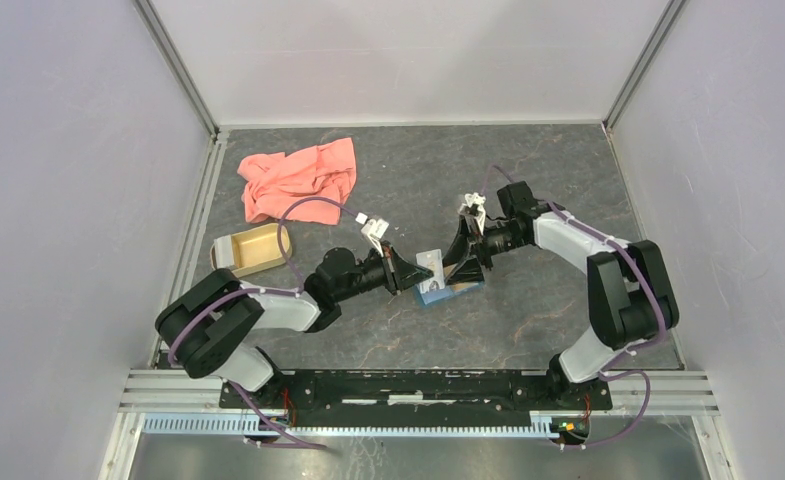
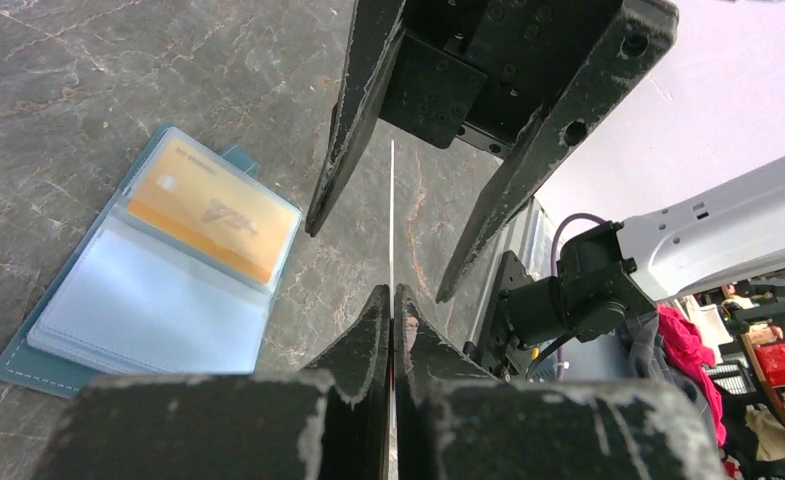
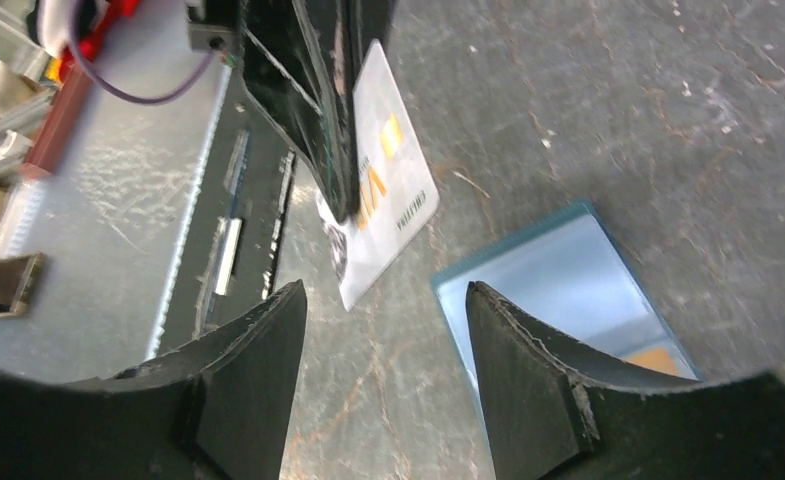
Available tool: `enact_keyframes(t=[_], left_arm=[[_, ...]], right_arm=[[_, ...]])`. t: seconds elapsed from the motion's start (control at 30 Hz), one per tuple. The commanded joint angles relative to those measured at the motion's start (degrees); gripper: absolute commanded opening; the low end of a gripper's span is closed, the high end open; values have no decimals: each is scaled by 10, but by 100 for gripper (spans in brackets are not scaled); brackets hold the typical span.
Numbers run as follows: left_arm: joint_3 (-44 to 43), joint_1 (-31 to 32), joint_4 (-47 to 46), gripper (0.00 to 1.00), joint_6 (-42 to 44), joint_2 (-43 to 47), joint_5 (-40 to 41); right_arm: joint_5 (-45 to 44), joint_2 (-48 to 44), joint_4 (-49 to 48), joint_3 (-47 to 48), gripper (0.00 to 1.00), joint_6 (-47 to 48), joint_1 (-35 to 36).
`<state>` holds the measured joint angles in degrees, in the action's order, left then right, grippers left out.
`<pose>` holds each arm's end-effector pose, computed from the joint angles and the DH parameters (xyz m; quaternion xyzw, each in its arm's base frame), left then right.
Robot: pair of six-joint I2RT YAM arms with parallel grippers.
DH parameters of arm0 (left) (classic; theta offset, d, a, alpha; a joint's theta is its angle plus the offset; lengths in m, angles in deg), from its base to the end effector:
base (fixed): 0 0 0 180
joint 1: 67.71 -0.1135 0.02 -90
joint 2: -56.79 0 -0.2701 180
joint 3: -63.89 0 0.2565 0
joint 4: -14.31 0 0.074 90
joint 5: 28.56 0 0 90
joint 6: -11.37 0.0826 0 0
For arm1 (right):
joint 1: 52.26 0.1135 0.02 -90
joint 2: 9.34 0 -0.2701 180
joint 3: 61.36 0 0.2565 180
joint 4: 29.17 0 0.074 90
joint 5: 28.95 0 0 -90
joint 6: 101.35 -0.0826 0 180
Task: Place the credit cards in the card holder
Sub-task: Insert the credit card into the card holder.
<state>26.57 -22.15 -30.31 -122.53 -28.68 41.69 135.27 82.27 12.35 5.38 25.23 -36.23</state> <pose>0.2050 -0.2489 0.1823 0.1279 0.7160 -0.5637 0.3915 0.2654 0.1589 0.1872 -0.4566 0.6451 0.5520 0.2659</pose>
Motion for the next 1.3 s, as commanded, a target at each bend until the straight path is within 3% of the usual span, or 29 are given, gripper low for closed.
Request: enact_keyframes(t=[0.0,0.07,0.23,0.37,0.43,0.5,0.67,0.73,0.9,1.03,1.27], left_arm=[[8,-2,-86,3,32,-14,-26],[9,-2,-105,4,29,-19,-33],[6,-2,-135,4,15,-39,-45],[15,-2,-156,7,8,-43,-40],[25,-2,-161,16,10,-34,-26],[38,-2,-161,30,14,-18,-8],[86,-13,-150,75,44,54,17],[96,-22,-128,81,57,81,4],[88,-27,-83,83,87,105,-40],[64,-27,-83,78,94,74,-64],[27,-27,-152,53,56,-9,-103]], right_arm=[[85,61,297,94,64,274,5],[95,107,436,132,60,415,8],[98,104,440,132,57,421,28],[98,107,439,141,18,407,31],[98,113,439,144,6,402,32],[96,115,440,146,0,401,32],[96,112,439,144,0,402,27],[98,112,439,143,0,403,27],[99,114,440,141,0,403,27],[100,116,439,140,0,405,27],[97,123,439,141,0,406,27]])
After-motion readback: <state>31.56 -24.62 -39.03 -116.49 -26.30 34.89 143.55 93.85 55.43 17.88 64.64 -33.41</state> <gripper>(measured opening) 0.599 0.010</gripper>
